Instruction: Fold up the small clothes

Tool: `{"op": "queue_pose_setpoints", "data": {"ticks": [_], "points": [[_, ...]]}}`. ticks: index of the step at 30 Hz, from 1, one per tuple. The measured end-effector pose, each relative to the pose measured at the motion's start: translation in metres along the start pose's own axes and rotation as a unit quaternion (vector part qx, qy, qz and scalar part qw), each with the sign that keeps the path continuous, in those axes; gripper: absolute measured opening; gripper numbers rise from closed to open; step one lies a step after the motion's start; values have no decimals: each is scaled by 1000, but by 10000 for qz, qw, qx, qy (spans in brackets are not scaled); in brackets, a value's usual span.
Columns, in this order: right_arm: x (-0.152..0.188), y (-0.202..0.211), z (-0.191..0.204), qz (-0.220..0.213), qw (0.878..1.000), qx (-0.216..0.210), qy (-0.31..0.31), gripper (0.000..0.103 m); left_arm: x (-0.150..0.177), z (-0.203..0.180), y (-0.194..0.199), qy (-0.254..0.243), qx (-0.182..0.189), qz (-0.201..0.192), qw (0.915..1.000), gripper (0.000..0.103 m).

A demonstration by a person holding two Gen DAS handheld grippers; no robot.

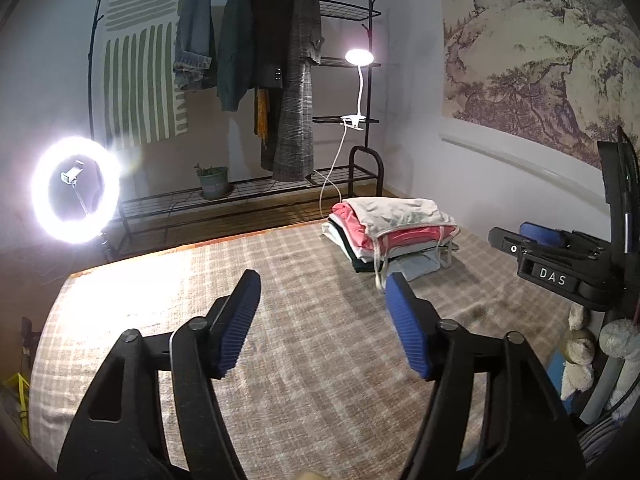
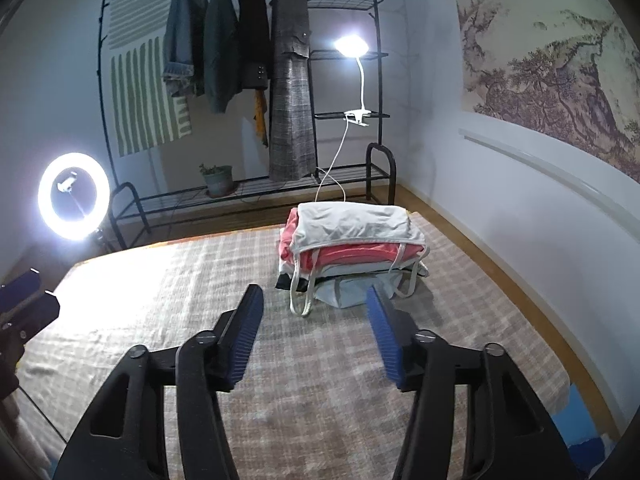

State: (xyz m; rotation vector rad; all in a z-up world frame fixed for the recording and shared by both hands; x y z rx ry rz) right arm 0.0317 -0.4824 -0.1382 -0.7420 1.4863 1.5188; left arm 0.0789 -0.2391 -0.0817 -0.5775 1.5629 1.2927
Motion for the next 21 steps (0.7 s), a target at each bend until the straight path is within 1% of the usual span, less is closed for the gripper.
{"op": "queue_pose_setpoints", "data": {"ticks": [1, 5, 9, 13, 17, 21], "points": [[0, 0, 2, -18, 10000, 29, 40, 55, 1, 2, 0, 7, -6, 7, 10000, 76], [-3, 4, 7, -177, 9998, 35, 110, 68, 0, 5, 3, 19, -51, -49, 10000, 84], [-4, 6, 6, -258, 9996, 41, 83, 75, -3, 8, 11, -5, -195, -206, 9996, 99], [-5, 6, 3, -317, 9995, 5, -41, 81, -6, 9, 16, -80, -295, -331, 9990, 102], [-7, 6, 3, -390, 9992, -15, -112, 82, -3, 9, 17, -142, -360, -329, 9987, 103], [-7, 3, 7, -351, 9994, -26, -39, 83, -3, 9, 17, -140, -363, -324, 9987, 103]]}}
Point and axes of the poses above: each gripper's, at about its wrist camera, not at the fingertips, and y roughly against the way its jaws point, z to its left, x to its underside, the point moved 10 cm from there along -y, roughly the way its jaws point, and after that the axes turned 8 degrees about -x, right-handed, at the moved point
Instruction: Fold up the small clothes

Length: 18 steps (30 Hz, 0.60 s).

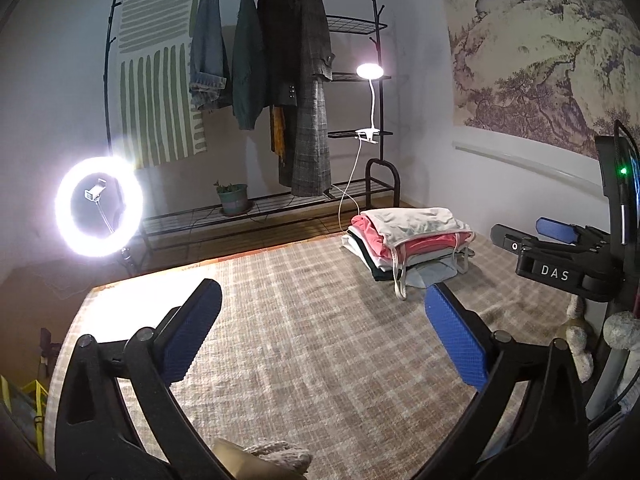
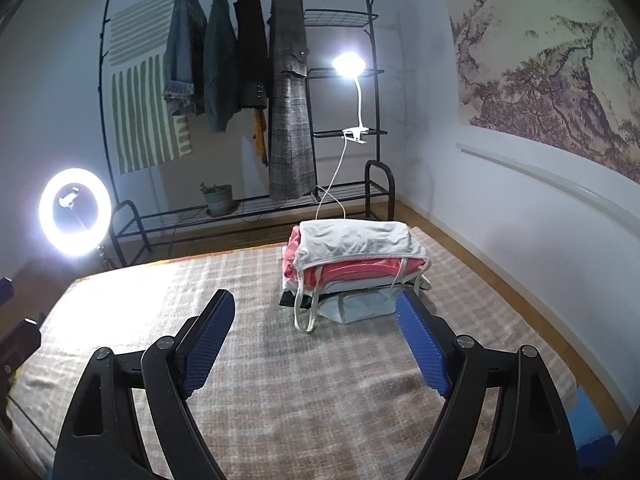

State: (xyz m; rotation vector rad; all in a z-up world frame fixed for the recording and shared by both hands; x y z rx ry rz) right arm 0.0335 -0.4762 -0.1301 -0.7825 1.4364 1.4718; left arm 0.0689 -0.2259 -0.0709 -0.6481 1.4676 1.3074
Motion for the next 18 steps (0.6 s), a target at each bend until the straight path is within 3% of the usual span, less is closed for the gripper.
{"op": "queue_pose_setpoints", "data": {"ticks": [18], "points": [[0, -5, 4, 35, 10000, -83, -13, 83, 6, -3, 3, 22, -4, -21, 10000, 103]]}}
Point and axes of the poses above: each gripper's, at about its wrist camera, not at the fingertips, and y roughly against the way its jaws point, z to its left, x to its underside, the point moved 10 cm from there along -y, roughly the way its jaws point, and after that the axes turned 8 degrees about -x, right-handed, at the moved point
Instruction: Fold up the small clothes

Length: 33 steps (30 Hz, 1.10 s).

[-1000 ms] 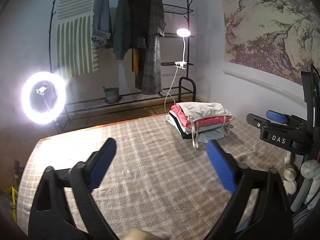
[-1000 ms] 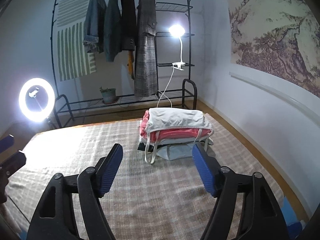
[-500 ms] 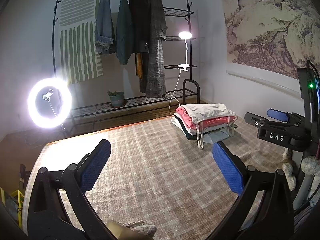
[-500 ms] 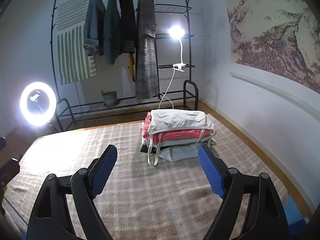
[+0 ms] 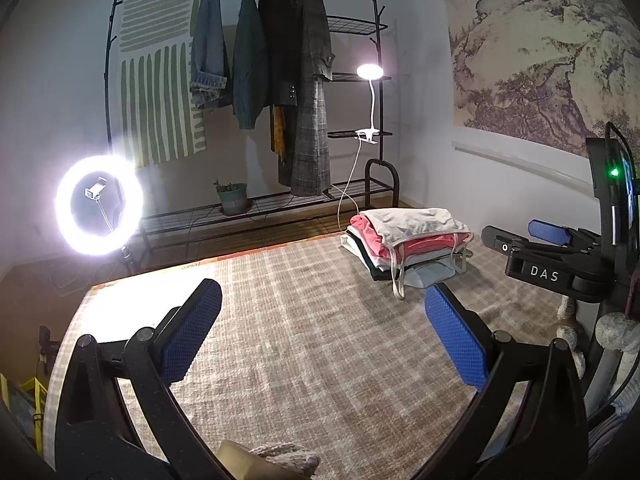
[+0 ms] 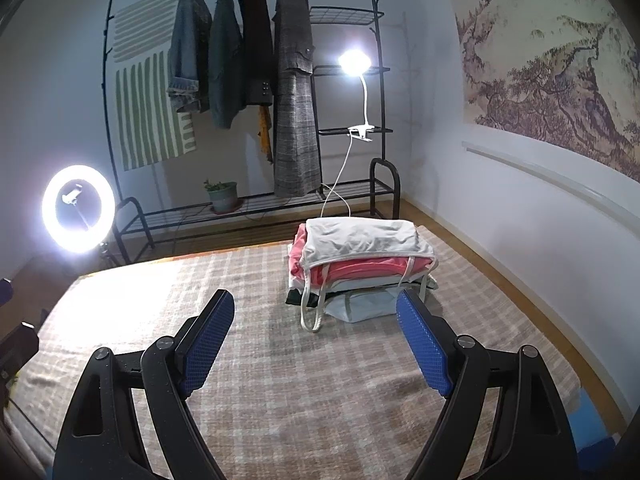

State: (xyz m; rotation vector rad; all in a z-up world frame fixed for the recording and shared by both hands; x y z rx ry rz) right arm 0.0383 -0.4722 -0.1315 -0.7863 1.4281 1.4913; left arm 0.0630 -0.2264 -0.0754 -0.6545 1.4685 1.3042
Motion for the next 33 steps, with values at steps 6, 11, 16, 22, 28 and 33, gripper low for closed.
{"op": "queue_pose_setpoints", "data": {"ticks": [6, 11, 16, 22, 28, 33], "points": [[0, -1, 0, -6, 10000, -14, -10, 84, -1, -2, 3, 3, -4, -13, 10000, 103], [0, -1, 1, 13, 10000, -20, -11, 84, -2, -3, 5, 0, 3, -27, 10000, 103], [1, -1, 1, 14, 10000, -17, -29, 84, -3, -3, 7, 9, 5, -27, 10000, 103], [2, -1, 2, 28, 9999, -40, -88, 84, -3, -3, 6, 6, 8, -26, 10000, 103], [2, -1, 3, 31, 10000, -48, -74, 84, -3, -3, 7, 8, 6, -28, 10000, 103], [3, 0, 4, 33, 10000, -47, -76, 84, -3, -5, 8, 17, -4, -26, 10000, 103]]}}
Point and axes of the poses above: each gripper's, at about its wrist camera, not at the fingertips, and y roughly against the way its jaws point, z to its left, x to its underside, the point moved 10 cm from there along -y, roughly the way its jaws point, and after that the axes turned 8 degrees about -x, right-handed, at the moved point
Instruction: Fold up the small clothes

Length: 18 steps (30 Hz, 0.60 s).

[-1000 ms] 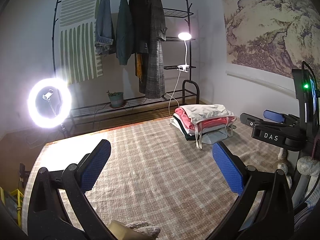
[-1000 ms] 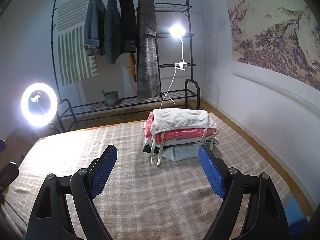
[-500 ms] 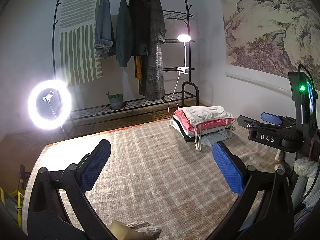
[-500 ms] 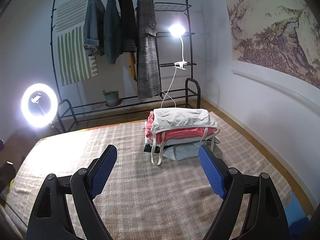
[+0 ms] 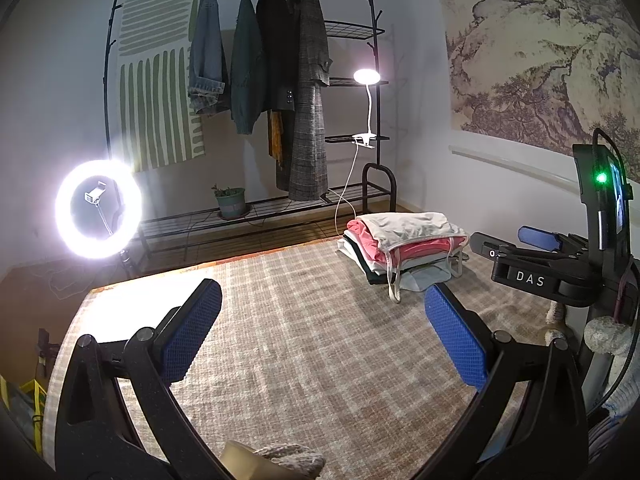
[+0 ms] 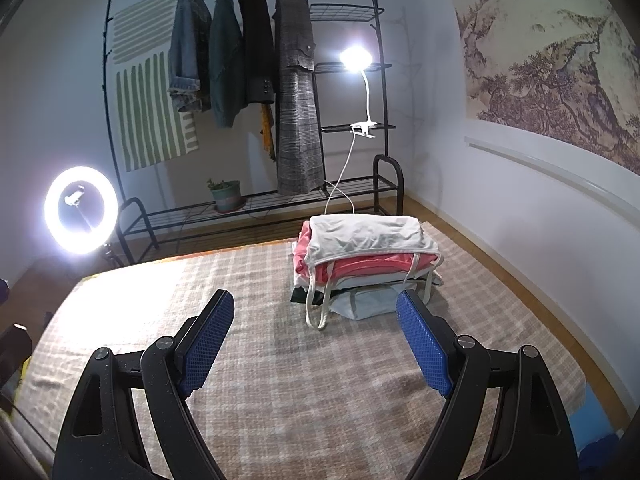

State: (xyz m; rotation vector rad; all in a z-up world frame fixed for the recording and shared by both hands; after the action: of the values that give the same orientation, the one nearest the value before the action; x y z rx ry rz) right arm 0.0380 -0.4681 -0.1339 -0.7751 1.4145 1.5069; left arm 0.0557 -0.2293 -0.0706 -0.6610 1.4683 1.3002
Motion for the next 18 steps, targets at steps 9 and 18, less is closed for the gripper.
{"op": "queue_pose_setpoints", "data": {"ticks": [9, 18], "points": [[0, -1, 1, 1, 10000, -21, -27, 84, 0, 1, -1, -1, 1, -3, 10000, 103], [1, -3, 1, 19, 10000, -34, -15, 84, -3, -3, 2, 14, 22, 30, 10000, 103]]}}
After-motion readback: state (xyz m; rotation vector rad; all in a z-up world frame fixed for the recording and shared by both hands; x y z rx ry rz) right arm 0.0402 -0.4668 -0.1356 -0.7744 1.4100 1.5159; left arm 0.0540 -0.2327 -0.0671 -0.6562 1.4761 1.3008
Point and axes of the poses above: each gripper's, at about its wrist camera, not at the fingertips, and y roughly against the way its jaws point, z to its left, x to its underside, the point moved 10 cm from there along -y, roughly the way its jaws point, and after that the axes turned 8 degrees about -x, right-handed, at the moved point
